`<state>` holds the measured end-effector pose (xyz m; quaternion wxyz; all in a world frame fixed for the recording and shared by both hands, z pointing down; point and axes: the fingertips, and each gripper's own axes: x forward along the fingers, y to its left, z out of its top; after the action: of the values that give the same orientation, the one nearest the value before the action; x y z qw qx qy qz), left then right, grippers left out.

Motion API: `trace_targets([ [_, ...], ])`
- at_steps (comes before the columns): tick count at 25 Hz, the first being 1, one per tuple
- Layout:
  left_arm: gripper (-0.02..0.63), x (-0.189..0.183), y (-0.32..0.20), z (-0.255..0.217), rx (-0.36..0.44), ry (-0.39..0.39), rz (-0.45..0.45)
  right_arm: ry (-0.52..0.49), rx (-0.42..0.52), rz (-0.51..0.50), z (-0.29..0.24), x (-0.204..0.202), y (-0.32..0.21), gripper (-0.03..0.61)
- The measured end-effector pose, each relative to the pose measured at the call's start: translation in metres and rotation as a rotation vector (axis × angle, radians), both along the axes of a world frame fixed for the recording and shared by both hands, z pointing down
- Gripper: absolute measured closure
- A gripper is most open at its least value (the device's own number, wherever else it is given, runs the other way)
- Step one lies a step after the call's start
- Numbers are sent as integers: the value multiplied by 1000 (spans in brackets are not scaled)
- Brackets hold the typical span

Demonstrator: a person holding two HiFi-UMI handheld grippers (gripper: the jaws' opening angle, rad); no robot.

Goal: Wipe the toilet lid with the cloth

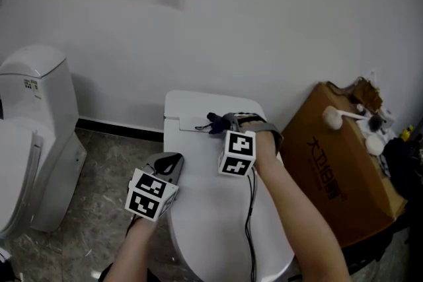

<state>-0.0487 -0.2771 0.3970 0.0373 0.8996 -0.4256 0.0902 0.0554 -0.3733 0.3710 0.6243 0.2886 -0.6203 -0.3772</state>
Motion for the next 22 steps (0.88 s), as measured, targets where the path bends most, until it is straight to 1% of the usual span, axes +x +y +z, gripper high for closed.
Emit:
trace_targets([
  [4,597,3,1,-1,5,-12,-1,8,-115,0,37,1,3,514],
  [6,597,2,-1,-2,7,-20,-7,12,-141,-10,44,0,4,515],
  [13,597,1,-3,-3,13,-17,-14,-45,-174,-7,45,-3,14,515],
  [22,597,-1,-3,-3,16,3,-11,11,-203,-51,46,-6,51,515],
])
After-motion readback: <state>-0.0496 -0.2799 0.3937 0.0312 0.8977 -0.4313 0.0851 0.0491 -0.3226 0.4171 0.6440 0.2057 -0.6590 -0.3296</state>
